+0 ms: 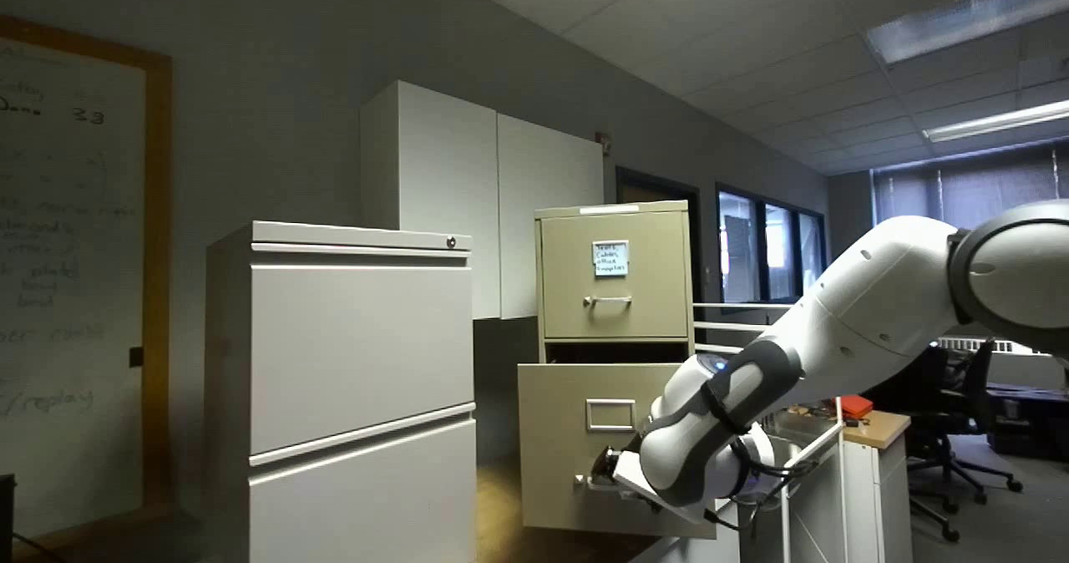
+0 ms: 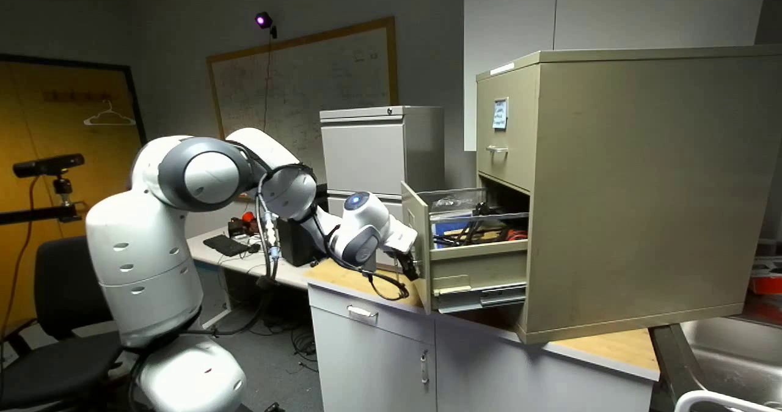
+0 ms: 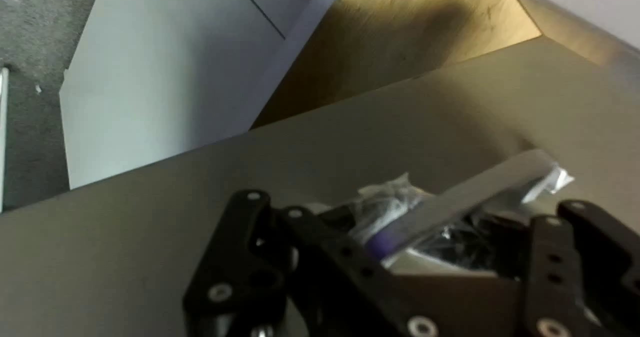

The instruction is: Fully open the bottom drawer on the beige filing cabinet

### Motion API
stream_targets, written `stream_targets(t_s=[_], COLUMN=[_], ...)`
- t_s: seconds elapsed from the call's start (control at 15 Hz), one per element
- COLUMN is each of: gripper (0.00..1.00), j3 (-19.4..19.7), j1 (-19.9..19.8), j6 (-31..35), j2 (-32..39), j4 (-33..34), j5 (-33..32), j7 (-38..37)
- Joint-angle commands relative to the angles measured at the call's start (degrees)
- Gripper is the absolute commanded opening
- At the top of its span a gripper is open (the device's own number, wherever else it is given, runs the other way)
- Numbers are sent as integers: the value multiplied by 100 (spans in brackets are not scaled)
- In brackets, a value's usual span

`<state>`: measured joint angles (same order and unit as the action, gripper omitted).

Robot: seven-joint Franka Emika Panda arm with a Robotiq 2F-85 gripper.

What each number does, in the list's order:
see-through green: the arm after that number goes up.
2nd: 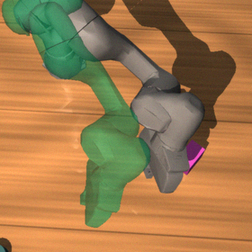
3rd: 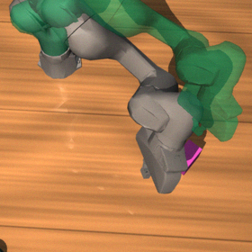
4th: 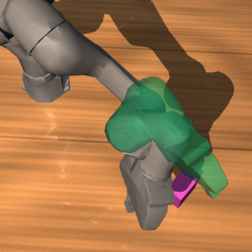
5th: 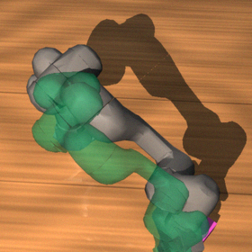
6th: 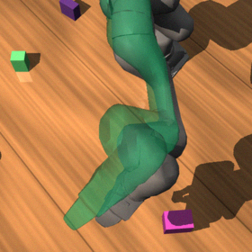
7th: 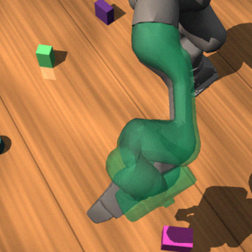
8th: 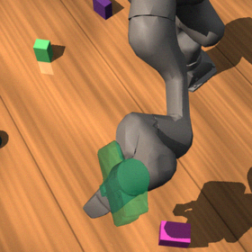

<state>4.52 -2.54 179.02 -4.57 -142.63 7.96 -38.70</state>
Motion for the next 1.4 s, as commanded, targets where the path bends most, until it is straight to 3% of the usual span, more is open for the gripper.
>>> stream_targets(t_s=[0.0, 0.2, 0.4, 0.47, 0.6, 0.67, 0.73, 0.87, 1.13, 1.33], gripper=[4, 3, 4, 3, 3, 2, 28, 30, 53, 76], j3=[-383, -1359, -2541, -3086, -3653, -3809, -3950, -4161, -4271, -4164], j1=[-61, -860, -1498, -1904, -2093, -2093, -2112, -2083, -1813, -1661], j6=[410, 748, 657, 330, -32, -260, -490, -915, -1768, -2323], j2=[-745, -1321, -2063, -1685, -2040, -2203, -2391, -2766, -3495, -3884], j4=[-1295, -1921, -2405, -1665, -1727, -1727, -1726, -1717, -1709, -1654], j5=[-607, -1083, -1051, -1072, -1127, -1132, -1133, -1123, -1299, -1599], j7=[-24, -799, -1487, -1694, -2211, -2371, -2483, -2696, -3048, -3165])
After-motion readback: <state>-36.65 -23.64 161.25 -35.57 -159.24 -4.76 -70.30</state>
